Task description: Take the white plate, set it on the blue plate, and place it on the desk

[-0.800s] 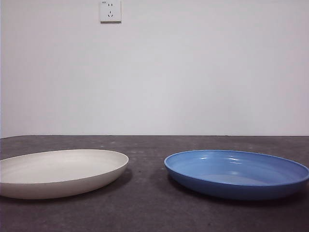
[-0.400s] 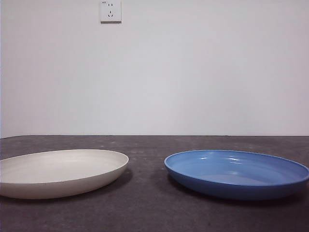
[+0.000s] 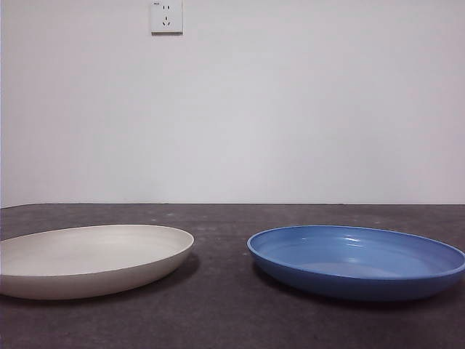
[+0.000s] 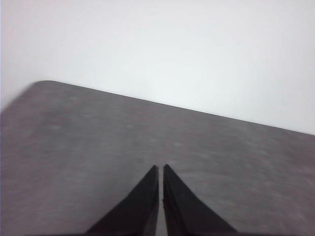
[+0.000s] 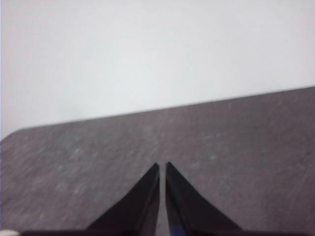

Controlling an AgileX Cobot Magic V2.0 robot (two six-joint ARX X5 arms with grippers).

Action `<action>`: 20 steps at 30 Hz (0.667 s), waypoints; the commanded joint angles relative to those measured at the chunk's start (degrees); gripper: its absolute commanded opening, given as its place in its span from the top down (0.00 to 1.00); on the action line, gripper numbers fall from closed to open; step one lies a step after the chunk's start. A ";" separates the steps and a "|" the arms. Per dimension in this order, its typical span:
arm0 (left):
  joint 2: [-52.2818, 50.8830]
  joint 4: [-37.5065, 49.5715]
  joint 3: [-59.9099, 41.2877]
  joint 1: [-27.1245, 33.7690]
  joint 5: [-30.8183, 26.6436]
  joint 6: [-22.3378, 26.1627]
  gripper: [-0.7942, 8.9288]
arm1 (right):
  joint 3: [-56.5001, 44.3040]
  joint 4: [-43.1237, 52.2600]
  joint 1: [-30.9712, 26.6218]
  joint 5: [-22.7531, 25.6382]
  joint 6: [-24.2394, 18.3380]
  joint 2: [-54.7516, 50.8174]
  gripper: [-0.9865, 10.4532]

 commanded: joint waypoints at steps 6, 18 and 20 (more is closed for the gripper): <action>10.91 -10.95 16.59 -0.50 7.74 3.91 0.90 | 14.49 -13.59 -0.02 -2.62 -2.19 13.99 0.90; 16.55 -25.18 27.02 -4.48 21.97 7.37 0.90 | 21.86 -16.74 1.07 -9.40 0.46 20.04 0.90; 16.59 -25.20 26.99 -5.66 21.97 7.43 0.89 | 21.86 -16.70 1.09 -11.61 0.46 19.47 0.90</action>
